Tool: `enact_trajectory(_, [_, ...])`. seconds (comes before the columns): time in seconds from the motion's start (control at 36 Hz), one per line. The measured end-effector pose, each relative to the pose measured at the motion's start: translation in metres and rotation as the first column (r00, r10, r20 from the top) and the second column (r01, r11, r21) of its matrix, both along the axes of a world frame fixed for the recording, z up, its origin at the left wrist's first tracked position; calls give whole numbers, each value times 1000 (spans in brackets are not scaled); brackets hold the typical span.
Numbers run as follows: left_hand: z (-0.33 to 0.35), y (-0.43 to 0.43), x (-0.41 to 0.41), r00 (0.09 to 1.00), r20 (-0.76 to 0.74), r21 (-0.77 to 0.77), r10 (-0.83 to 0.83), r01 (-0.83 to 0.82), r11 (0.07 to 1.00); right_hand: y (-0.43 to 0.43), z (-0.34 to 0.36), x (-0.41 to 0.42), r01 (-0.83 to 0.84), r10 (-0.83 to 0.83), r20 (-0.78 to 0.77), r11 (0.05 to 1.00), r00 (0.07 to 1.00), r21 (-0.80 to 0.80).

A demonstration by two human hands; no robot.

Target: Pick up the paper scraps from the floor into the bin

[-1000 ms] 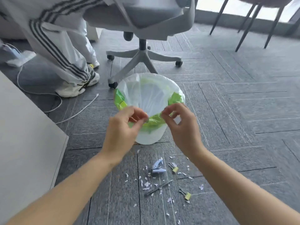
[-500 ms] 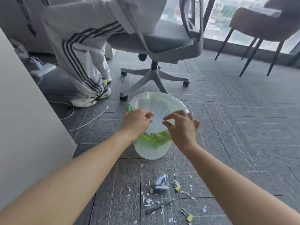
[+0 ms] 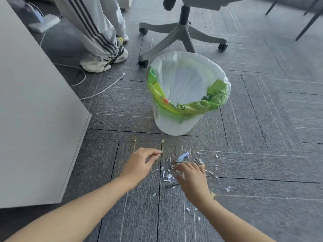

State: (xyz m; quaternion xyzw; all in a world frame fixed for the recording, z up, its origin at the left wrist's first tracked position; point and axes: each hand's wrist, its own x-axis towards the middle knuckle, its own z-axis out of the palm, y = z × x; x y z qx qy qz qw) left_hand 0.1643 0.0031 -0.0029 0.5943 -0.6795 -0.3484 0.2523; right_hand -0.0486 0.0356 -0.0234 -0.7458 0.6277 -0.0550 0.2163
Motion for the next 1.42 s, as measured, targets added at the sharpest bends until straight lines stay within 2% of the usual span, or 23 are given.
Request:
enact_trajectory(0.11, [-42,5,13,988,151,224,-22,-13,974,0,-22,6,-55,58,-89,998,994,33])
enact_trajectory(0.22, [-59,1,20,980,195,291,-31,-28,956,-6,-36,16,-92,97,-89,994,991,54])
enact_trajectory(0.31, [-64,-3,20,983,181,288,-13,-40,957,-13,-45,21,-126,131,-112,991,985,49])
enact_trajectory(0.42, [-73,-5,21,978,199,271,-68,11,963,-13,-52,21,-155,160,-151,987,975,47])
enact_trajectory(0.56, [-83,1,24,974,225,169,-37,-2,986,-4,-63,13,-102,91,-153,993,984,-65])
enact_trajectory(0.64, [-84,4,22,983,179,145,45,-72,987,0,-67,10,-77,65,-132,993,989,-87])
enact_trajectory(0.92, [-88,-1,19,982,158,189,105,-135,973,6,-72,14,13,-21,-71,993,997,-119])
enact_trajectory(1.17, [-90,0,18,967,253,127,12,-46,991,6,-75,18,35,-40,-56,997,998,-73])
enact_trajectory(1.31, [-85,3,1,974,224,98,-40,19,995,4,-75,21,42,-43,-31,999,999,-20])
enact_trajectory(1.42, [-85,3,-12,958,270,73,-98,81,994,7,-75,26,66,-66,-9,998,998,2])
